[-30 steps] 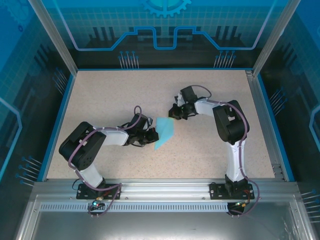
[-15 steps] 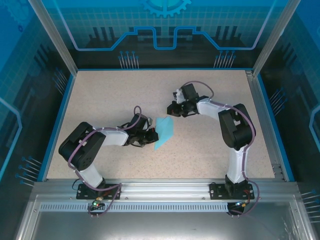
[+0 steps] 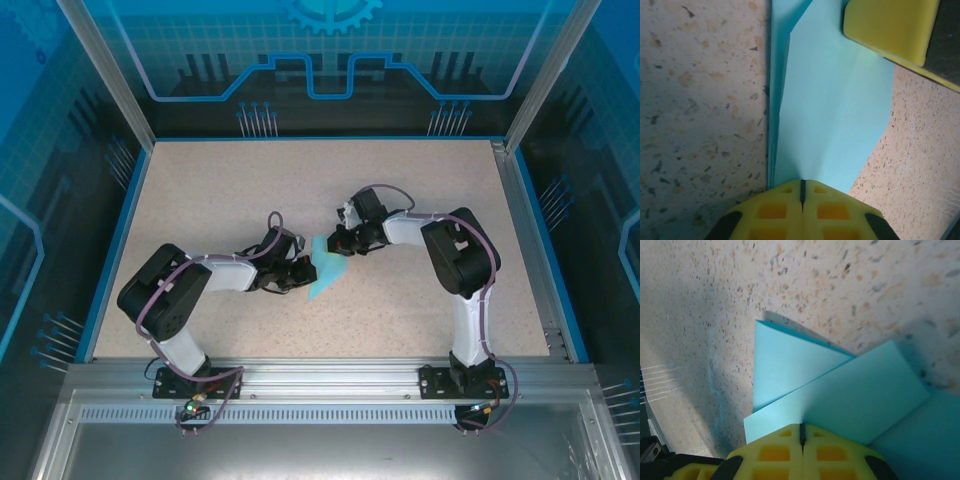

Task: Fold a paper plane with a square sheet of paper (pick it up from the middle)
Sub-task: Fourth fold the wing at the center of the table.

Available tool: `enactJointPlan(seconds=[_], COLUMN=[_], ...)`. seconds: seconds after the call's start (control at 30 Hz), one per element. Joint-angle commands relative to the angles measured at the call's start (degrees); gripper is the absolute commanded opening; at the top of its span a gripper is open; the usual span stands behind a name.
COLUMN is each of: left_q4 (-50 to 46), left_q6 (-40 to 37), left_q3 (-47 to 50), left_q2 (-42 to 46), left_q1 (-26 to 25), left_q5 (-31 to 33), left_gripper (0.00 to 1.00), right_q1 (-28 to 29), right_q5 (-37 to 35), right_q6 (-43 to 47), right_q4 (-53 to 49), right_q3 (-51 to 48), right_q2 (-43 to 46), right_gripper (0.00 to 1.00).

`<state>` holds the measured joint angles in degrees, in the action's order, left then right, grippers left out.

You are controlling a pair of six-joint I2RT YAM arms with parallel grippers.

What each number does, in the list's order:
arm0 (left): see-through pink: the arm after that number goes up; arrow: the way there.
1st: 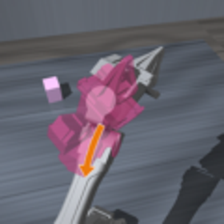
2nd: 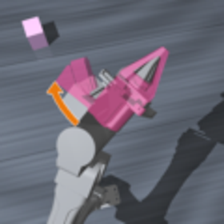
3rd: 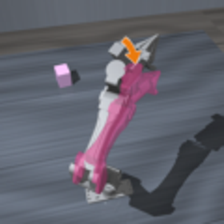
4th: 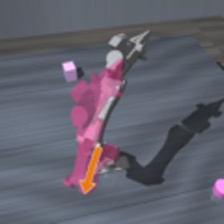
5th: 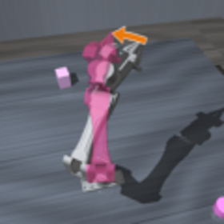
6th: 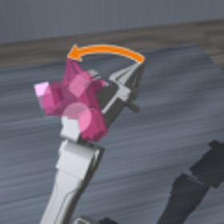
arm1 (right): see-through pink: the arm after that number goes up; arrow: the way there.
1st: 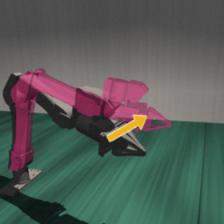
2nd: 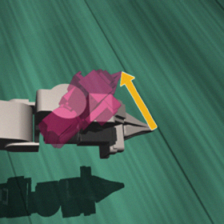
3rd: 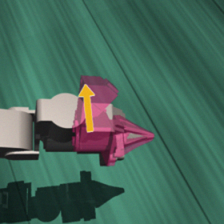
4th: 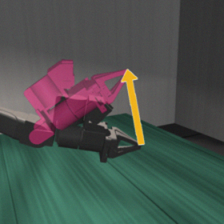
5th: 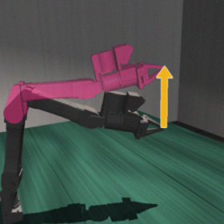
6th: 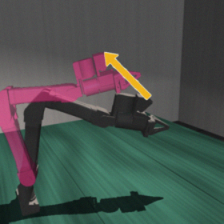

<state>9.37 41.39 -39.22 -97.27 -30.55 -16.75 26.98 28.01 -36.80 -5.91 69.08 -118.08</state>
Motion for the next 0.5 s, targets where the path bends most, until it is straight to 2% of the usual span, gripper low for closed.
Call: enactJointPlan(seconds=[0.0,0.33,0.47], left_q4=[-13.7,-13.8,-13.7], left_q6=[-2.1,-2.3,-2.1], left_q3=[3.4,3.7,3.7], left_q2=[-2.7,-2.8,-3.0], left_q1=[-0.1,-0.1,-0.1], left_q5=[3.7,3.8,3.5], left_gripper=[0.0,0.0,0.0], right_q1=[-3.8,-8.0,-8.5], right_q5=[-5.0,-8.0,-5.3], right_q6=[0.6,2.6,2.7], right_q4=[-0.9,-7.8,-6.7], right_q3=[1.1,9.3,9.3], right_q2=[-2.7,-5.3,-2.7], right_gripper=[0.04,0.04,0.05])
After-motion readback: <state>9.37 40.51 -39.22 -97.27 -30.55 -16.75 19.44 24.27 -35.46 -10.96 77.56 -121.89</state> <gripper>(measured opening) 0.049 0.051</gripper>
